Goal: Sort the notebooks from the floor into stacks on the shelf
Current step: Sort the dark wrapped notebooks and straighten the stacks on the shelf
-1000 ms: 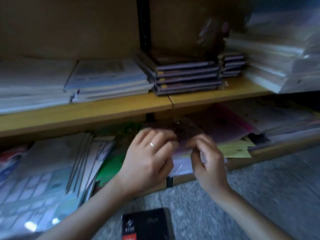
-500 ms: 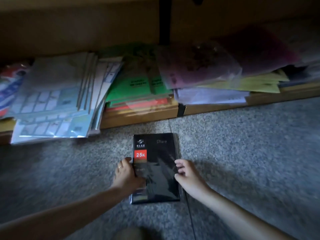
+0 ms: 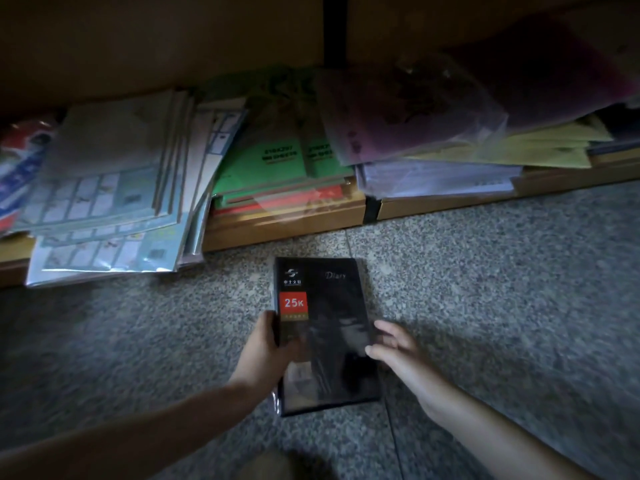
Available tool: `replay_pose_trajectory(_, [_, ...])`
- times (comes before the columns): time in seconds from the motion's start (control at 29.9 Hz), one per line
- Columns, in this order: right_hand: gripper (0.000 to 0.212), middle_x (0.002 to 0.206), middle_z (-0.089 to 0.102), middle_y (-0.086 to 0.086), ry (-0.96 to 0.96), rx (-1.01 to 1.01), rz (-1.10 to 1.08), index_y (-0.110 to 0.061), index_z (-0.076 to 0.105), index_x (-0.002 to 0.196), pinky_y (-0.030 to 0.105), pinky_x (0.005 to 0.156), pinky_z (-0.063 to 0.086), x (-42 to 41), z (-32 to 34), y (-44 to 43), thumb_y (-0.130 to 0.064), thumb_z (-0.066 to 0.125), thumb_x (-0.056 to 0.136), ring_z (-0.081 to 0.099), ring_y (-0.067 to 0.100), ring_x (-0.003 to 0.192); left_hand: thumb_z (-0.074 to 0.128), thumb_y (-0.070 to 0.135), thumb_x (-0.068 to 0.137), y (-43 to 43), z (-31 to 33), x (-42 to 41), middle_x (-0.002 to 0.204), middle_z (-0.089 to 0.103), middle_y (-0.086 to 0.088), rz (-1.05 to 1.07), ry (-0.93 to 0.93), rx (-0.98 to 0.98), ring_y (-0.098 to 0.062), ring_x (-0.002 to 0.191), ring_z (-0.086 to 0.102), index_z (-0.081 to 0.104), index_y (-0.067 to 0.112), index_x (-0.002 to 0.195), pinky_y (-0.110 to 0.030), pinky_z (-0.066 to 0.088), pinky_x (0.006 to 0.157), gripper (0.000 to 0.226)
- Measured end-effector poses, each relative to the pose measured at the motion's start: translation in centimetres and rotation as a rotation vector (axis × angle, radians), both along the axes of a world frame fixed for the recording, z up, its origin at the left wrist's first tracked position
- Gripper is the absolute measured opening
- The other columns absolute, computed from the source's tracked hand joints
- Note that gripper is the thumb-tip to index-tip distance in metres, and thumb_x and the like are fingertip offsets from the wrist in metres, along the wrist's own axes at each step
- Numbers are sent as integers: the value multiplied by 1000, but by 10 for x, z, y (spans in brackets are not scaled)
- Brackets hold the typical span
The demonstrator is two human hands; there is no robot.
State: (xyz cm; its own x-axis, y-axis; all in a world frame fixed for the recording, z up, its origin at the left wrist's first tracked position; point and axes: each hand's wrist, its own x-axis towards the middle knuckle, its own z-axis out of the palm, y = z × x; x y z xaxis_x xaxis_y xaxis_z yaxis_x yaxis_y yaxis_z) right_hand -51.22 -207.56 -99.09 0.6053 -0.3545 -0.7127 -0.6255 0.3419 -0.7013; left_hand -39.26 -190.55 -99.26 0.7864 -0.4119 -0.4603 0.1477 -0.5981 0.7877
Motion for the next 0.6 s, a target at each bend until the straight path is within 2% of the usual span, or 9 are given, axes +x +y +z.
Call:
replay_pose_trajectory(0.03, [38,104,64,4,-3,34,-38,-11,54,123,20,78,47,-2,2,-1,-3,57,86,61,15,94,67,25,77,-2,8,-2,90,66,2,-26,-11,-76,-21,92,65,50,22,96,-28,53,77,25])
replay_pose_trajectory(0.1, [20,98,70,7,-48,154,-111,-13,67,102,29,79,46,-3,6,-3,-8,54,87,64,18,91,56,34,82,-7,29,-8,101,67,12,-126,-32,-175,-8,98,64,48,32,108,-29,51,85,27])
replay_pose_trajectory(0.17, [18,89,72,3,-71,197,-147,-15,70,89,31,77,44,-5,12,-4,-12,52,87,63,19,88,52,27,87,-16,50,-13,106,65,11,-223,-13,-268,-9,102,62,43,32,120,-35,50,90,35])
replay_pose_trajectory(0.23, [17,92,72,-2,-68,125,-164,-20,70,91,30,77,41,-11,17,-8,-19,53,89,62,17,92,51,17,89,-27,65,-18,113,63,8,-327,-13,-332,-13,109,59,35,27,131,-39,47,96,46])
replay_pose_trajectory(0.33, [18,104,69,-3,-175,-37,-250,-25,65,99,26,75,42,-23,39,-24,-25,48,95,61,13,95,48,13,91,-48,91,-27,127,55,17,-412,-87,-404,-3,122,50,27,21,138,-28,39,106,52])
replay_pose_trajectory(0.4, [20,108,66,-6,-294,-150,-277,-24,60,107,15,70,46,-32,66,-41,-21,43,96,62,5,97,46,11,91,-69,116,-31,128,53,21,-408,-147,-496,2,122,47,30,21,137,-20,37,104,50])
replay_pose_trajectory(0.47, [32,122,61,-10,-415,-224,-271,-24,54,122,8,75,47,-42,94,-63,-32,51,91,58,0,110,46,6,91,-92,149,-32,121,56,23,-373,-173,-617,5,116,50,35,17,134,-12,39,96,46])
replay_pose_trajectory(0.57, [86,135,49,-25,-581,-340,-229,-36,42,136,10,92,42,-48,156,-93,-71,68,62,42,-10,125,48,8,90,-128,207,-33,111,62,24,-314,-209,-774,9,106,55,42,25,127,-6,41,85,41])
replay_pose_trajectory(0.6, [86,133,50,-29,-637,-373,-223,-40,40,135,8,91,42,-49,178,-101,-70,68,61,41,-13,123,49,12,87,-139,227,-32,110,64,21,-317,-223,-817,7,105,56,44,28,125,-7,43,84,41])
